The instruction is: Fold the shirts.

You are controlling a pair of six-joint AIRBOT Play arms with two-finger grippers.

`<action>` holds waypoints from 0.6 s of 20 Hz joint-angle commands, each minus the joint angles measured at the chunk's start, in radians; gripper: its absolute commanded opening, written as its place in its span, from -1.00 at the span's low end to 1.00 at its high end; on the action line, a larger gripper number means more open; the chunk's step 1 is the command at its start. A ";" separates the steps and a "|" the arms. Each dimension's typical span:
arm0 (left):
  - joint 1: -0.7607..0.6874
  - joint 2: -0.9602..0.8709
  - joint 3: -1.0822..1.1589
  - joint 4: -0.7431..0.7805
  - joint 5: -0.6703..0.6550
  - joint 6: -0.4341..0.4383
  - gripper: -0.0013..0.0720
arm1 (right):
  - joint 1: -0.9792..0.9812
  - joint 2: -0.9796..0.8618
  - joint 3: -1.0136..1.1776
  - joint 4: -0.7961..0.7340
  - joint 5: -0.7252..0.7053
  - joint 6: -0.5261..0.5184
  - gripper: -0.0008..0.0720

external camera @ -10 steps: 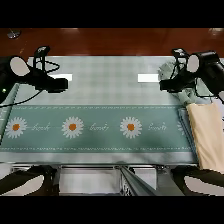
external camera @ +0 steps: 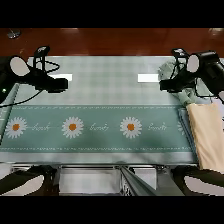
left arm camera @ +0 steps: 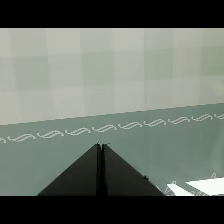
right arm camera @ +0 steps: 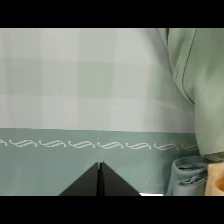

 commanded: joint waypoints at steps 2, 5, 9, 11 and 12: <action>0.000 -0.001 0.000 0.000 0.029 0.000 -0.91 | 0.001 -0.001 0.000 0.001 -0.021 0.000 -0.89; 0.000 -0.002 0.000 0.000 0.165 0.000 -0.91 | 0.001 -0.004 0.000 -0.053 -0.251 -0.001 -0.89; 0.004 -0.039 0.000 0.086 0.357 -0.004 0.96 | -0.068 -0.082 0.018 -0.471 -0.615 0.274 0.72; 0.009 -0.066 0.000 0.091 0.351 -0.003 0.95 | -0.183 -0.196 0.109 -0.498 -0.530 0.469 0.72; 0.009 -0.076 -0.001 0.091 0.339 0.000 0.95 | -0.233 -0.257 0.162 -0.448 -0.470 0.462 0.72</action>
